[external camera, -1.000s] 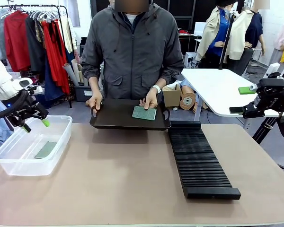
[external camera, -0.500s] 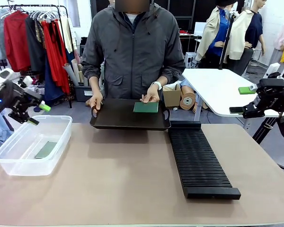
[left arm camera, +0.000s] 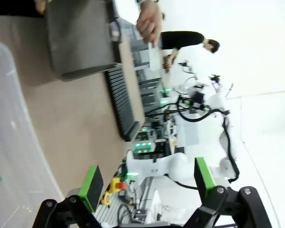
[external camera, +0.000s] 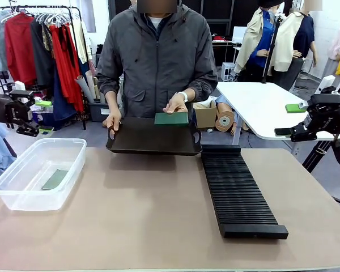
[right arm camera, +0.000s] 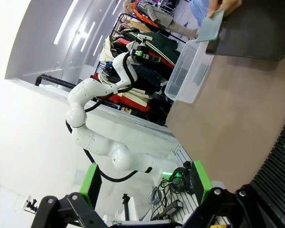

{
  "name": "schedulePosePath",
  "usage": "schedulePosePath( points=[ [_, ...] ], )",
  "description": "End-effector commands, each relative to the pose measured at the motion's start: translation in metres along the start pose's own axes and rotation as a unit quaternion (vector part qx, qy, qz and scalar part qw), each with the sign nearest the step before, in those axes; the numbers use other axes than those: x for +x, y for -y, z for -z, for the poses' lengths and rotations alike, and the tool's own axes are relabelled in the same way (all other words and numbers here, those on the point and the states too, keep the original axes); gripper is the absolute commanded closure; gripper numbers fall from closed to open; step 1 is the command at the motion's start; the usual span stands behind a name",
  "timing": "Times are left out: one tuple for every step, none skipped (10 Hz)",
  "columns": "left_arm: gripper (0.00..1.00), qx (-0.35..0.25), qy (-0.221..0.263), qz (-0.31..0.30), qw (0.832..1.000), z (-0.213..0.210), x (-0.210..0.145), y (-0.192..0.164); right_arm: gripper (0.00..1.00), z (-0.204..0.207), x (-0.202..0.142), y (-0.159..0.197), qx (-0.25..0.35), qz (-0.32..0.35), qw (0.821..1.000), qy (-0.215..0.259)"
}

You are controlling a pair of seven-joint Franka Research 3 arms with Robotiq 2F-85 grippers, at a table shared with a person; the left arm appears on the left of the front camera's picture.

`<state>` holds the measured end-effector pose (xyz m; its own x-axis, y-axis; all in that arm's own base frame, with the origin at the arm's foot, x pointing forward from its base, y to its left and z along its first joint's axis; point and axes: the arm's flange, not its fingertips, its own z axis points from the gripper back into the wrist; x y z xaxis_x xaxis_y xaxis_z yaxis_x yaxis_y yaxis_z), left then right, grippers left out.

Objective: Sort PCBs into racks and boxes based on the side picked up.
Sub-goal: Pick up the Blank PCB handed by the Human.

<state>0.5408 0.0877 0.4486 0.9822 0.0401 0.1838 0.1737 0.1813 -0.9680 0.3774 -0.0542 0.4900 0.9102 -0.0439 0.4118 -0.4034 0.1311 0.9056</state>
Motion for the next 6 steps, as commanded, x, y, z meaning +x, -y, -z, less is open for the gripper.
schedulePosePath(
  points=[
    [0.0,-0.044,0.005,0.018,0.999,-0.0007,0.0057,0.0002,0.0,0.0003,0.0009,-0.0019,0.003,-0.005,1.0,0.003],
    [0.0,-0.05,0.001,0.024,0.998,0.003,0.008,0.0013,0.0,0.0003,0.0009,-0.0019,0.003,-0.005,1.0,0.003],
    [0.0,-0.045,0.013,0.031,0.998,0.006,0.0102,0.0024,0.0,0.0003,0.0009,-0.0019,0.003,-0.005,1.0,0.003],
    [0.0,-0.031,0.022,0.035,0.999,0.0069,0.0131,0.0008,0.0,0.0003,0.0009,-0.0019,0.003,-0.005,1.0,0.003],
    [0.0,-0.041,0.006,0.012,0.999,0.0057,0.0062,0.0005,0.0,0.0003,0.0009,-0.0019,0.003,-0.005,1.0,0.003],
    [0.0,-0.041,0.006,0.012,0.999,0.0057,0.0062,0.0005,0.0,0.0003,0.0009,-0.0019,0.003,-0.005,1.0,0.003]
  ],
)
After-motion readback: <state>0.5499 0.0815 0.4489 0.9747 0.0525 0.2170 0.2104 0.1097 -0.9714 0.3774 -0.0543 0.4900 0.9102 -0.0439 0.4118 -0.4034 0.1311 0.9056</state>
